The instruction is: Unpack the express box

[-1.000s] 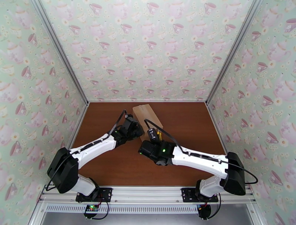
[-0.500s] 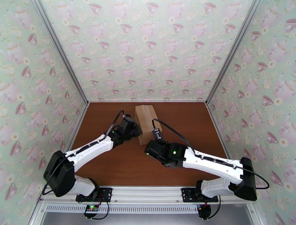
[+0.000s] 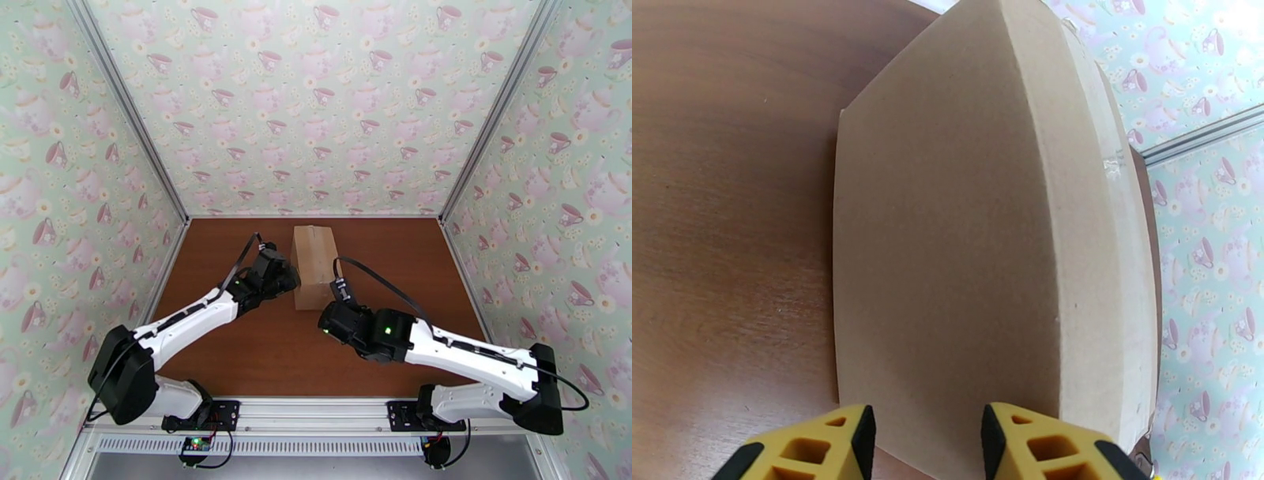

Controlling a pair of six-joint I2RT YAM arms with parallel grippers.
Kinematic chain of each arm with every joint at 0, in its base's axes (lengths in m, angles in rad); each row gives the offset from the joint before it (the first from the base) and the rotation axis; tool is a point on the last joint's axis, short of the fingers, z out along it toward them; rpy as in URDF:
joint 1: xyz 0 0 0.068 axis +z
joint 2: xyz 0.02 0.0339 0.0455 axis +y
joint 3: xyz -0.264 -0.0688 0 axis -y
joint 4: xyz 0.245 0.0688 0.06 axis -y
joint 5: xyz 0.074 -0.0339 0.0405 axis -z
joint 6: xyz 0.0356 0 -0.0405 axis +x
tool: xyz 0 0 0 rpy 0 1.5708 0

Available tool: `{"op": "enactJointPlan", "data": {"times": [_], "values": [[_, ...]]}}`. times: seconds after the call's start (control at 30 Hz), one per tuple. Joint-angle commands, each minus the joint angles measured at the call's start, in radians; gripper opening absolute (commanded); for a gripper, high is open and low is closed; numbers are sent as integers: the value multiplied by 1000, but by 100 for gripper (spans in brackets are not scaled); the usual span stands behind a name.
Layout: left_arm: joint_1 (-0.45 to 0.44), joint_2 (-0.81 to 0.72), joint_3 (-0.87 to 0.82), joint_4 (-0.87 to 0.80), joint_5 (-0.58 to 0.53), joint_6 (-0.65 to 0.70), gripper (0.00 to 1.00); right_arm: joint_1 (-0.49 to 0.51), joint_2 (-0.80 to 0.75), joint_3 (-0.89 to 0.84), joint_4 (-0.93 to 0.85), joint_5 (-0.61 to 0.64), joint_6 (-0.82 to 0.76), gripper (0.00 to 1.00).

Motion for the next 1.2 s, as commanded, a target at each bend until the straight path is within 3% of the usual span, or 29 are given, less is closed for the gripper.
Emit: {"op": "enactJointPlan", "data": {"times": [0.0,0.7,1.17], "values": [[4,-41,-36,-11,4,-9,43,11,-37,-4,6,-32,-10,0],[-21,-80,-65,-36,-28,-35,43,11,-44,55,4,-34,-122,0],[-130,-71,-134,86,-38,-165,43,11,102,177,-103,104,-240,0]]}}
